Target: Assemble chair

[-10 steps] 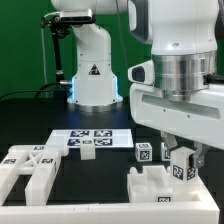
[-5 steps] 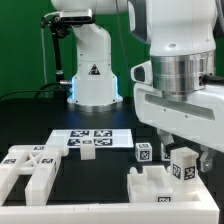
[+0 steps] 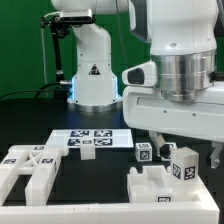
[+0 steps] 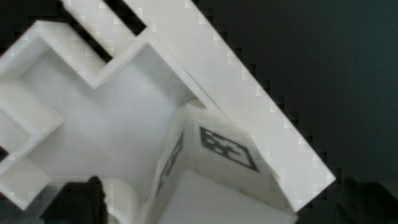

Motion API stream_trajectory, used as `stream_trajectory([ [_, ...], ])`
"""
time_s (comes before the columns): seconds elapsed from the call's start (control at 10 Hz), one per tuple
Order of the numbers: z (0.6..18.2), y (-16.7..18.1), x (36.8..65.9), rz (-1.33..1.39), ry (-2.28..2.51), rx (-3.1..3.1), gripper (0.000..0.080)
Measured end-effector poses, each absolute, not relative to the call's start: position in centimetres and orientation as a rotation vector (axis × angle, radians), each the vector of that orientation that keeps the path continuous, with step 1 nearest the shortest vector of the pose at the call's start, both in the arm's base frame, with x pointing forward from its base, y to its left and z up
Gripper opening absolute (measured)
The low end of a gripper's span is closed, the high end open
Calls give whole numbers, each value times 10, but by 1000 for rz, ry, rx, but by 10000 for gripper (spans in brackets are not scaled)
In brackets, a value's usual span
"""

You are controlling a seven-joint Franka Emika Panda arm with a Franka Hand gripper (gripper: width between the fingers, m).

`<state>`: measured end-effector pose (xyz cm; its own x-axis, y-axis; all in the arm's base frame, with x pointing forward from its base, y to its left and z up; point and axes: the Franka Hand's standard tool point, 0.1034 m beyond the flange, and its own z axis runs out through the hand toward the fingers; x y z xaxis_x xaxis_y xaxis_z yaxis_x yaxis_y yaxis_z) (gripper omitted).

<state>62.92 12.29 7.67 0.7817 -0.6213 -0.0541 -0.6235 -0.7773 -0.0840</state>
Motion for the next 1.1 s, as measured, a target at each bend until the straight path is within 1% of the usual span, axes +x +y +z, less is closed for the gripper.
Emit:
stream_trajectory([
  [0.6, 76, 119, 630, -31, -221, -3098, 649],
  [0.8, 76, 119, 630, -34, -440, -3093, 649],
  [0.9, 76, 119, 630, -34, -427, -3094, 511],
  [1.0, 76, 119, 630, -34, -427, -3094, 511],
  [1.1, 76, 119, 630, -34, -427, -3094, 354],
])
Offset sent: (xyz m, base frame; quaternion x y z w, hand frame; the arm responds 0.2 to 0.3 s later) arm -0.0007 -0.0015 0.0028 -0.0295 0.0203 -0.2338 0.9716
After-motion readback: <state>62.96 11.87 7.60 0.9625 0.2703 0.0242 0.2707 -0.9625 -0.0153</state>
